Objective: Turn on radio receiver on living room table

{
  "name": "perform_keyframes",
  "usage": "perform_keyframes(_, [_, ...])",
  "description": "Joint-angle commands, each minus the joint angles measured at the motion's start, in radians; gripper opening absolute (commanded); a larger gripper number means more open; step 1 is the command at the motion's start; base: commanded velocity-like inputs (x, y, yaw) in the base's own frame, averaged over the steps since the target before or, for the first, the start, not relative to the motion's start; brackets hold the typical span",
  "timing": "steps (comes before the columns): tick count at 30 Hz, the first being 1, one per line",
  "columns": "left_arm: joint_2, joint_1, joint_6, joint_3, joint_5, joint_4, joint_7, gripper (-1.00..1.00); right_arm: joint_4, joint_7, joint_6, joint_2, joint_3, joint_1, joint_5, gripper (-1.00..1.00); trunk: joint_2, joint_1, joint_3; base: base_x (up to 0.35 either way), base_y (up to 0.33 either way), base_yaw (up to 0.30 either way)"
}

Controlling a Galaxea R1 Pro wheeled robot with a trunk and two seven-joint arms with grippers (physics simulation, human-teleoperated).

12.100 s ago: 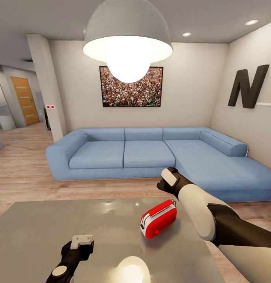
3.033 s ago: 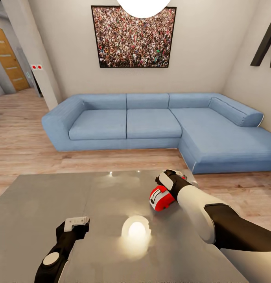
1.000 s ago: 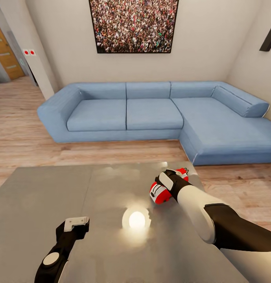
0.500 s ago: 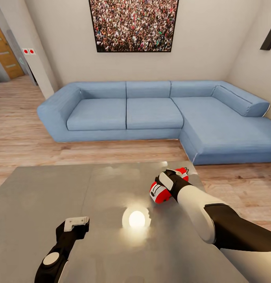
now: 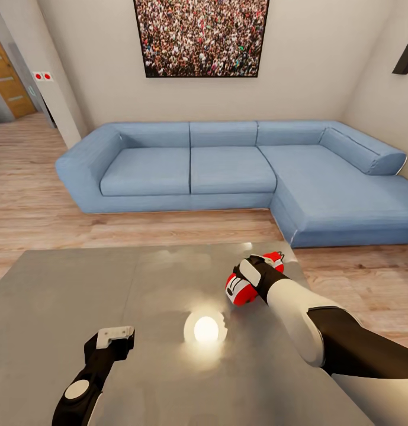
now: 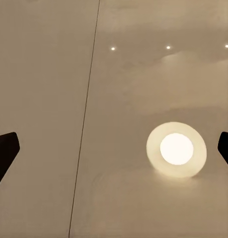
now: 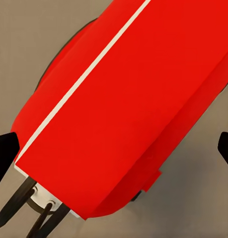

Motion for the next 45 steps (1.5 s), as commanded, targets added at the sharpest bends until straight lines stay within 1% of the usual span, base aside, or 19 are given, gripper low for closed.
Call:
perform_keyframes(1, [0.0, 0.0, 0.0, 0.0, 0.0, 0.0, 0.0, 1.0, 0.0, 0.0, 0.0, 0.0, 0.0, 0.0, 0.0, 1.0, 0.0, 0.0, 0.0, 0.0, 0.0, 0.0])
perform_keyframes(2, [0.0, 0.0, 0.0, 0.0, 0.0, 0.0, 0.0, 1.0, 0.0, 0.0, -0.001, 0.0, 0.0, 0.0, 0.0, -1.0, 0.0, 0.0, 0.0, 0.0, 0.0, 0.0])
perform_keyframes(26, [0.0, 0.0, 0.001, 0.0, 0.0, 0.0, -0.002, 1.0, 0.005, 0.0, 0.0, 0.0, 0.0, 0.0, 0.002, -1.0, 0.0, 0.0, 0.0, 0.0, 0.0, 0.0])
perform_keyframes(28, [0.005, 0.0, 0.002, 0.0, 0.001, 0.002, -0.005, 1.0, 0.006, 0.0, -0.001, 0.0, 0.0, 0.0, 0.002, -1.0, 0.0, 0.0, 0.0, 0.0, 0.0, 0.0])
perform_keyframes(36, [0.001, 0.0, 0.0, 0.0, 0.0, 0.002, -0.005, 1.0, 0.006, 0.0, -0.001, 0.0, 0.0, 0.0, 0.002, -1.0, 0.0, 0.0, 0.0, 0.0, 0.0, 0.0])
perform_keyframes(45, [0.0, 0.0, 0.001, 0.0, -0.005, 0.002, -0.003, 1.0, 0.005, 0.0, 0.0, 0.0, 0.0, 0.0, 0.002, -1.0, 0.063, -0.035, 0.028, 0.0, 0.0, 0.0])
